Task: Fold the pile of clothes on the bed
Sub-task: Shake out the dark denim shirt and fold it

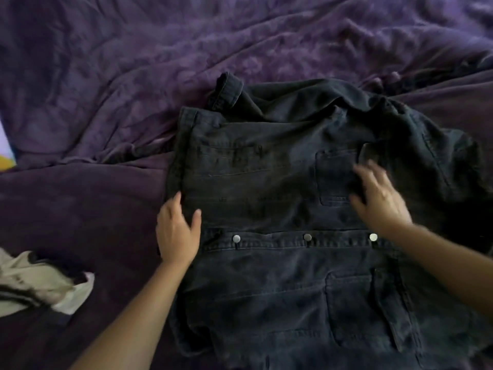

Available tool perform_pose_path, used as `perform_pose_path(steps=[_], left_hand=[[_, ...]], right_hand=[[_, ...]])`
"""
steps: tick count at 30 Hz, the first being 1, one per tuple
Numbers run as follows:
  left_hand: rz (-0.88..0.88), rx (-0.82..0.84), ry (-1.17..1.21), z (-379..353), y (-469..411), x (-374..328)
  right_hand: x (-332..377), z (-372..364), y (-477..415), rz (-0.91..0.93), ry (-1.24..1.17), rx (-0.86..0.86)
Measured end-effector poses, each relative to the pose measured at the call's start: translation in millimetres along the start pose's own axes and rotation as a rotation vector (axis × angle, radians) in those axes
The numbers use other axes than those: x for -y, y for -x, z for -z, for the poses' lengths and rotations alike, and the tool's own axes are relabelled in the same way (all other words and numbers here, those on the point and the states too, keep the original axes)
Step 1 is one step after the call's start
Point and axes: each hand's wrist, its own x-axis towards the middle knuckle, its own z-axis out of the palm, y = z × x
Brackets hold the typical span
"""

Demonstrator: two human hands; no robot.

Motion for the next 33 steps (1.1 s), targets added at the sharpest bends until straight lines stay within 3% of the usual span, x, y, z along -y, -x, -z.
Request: perform_pose_path(steps=[4, 8, 14, 17, 19, 23, 29, 31, 33], left_hand=[[0.308, 0.048, 0.089, 3.0, 111.6, 40.7], [0.726, 0.229, 0.408, -15.0, 186.6, 70.4], [0.884, 0.186, 0.92, -42.8, 218.5, 83.5], [0.788, 0.077, 0.969, -39.8, 220.9, 85.0], [0.612, -0.031, 0.941, -9.3, 220.5, 97.8], [0.06, -0.042, 0.379, 72.4, 219.1, 141.0], [0.097, -0.12, -0.032, 67.1, 215.0, 146.8], [-0.154, -0.179, -0.075, 42.2, 229.0, 135.4], [-0.456, -0.12, -0.093, 9.9, 253.6, 115.0]], right_hand=[[-1.4, -25.3, 113.9, 0.014, 0.051, 0.22], [5.9, -45.2, 196.4, 0.158, 0.038, 0.264], [17.9, -77.7, 266.9, 0.299, 0.12, 0.25], [14.5, -90.7, 275.4, 0.277, 0.288, 0.351], [9.0, -93.8, 275.4, 0.235, 0.317, 0.366], [9.9, -77.2, 270.8, 0.149, 0.273, 0.226], [4.5, -59.7, 291.6, 0.107, 0.292, -0.021], [-3.6, -65.9, 310.7, 0.206, 0.292, -0.139], [-11.6, -77.8, 331.0, 0.361, 0.283, -0.174]])
